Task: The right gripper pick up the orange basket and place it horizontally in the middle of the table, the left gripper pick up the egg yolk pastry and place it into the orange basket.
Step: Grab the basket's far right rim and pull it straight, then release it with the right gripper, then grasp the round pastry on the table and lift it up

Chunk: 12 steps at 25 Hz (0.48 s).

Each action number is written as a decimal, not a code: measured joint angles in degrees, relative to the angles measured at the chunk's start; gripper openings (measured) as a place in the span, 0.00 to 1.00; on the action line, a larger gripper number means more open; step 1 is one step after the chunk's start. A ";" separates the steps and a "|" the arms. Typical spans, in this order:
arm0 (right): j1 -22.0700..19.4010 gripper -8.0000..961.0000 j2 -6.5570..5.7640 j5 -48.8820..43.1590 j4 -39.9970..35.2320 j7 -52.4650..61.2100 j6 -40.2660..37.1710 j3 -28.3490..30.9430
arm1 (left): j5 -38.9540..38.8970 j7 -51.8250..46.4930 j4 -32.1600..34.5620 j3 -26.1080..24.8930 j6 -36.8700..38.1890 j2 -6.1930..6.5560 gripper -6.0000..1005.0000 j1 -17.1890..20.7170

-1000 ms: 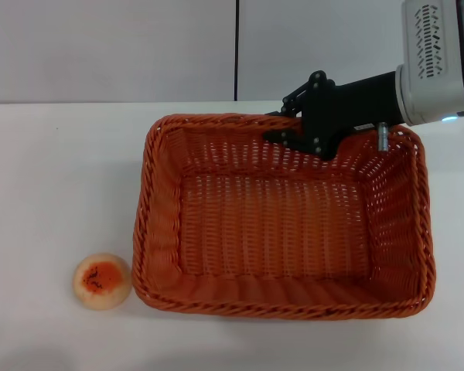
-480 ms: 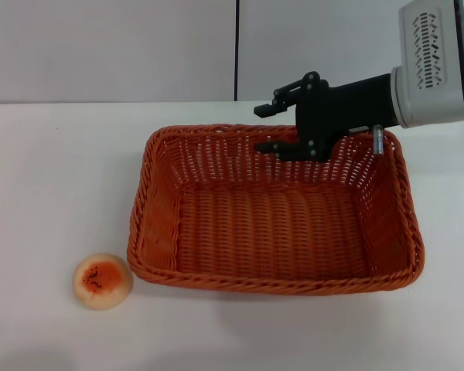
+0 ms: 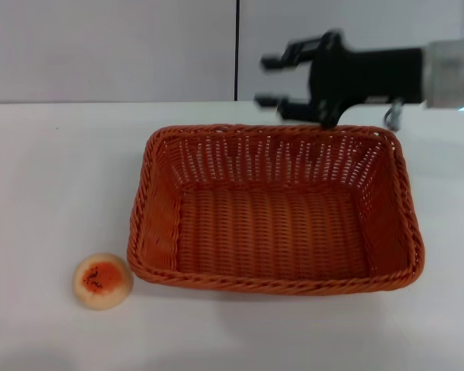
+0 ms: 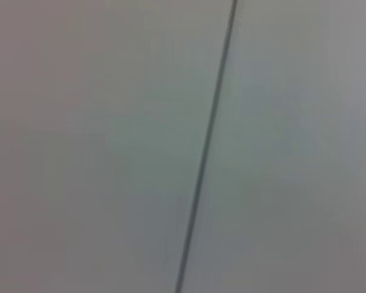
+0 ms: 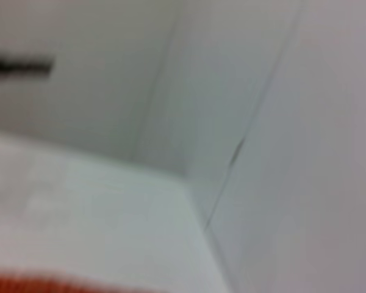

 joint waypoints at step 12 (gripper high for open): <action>-20.66 0.50 0.01 34.04 0.44 -0.88 -9.21 0.81 | 9.38 -15.49 -20.35 8.78 5.18 0.45 0.78 1.80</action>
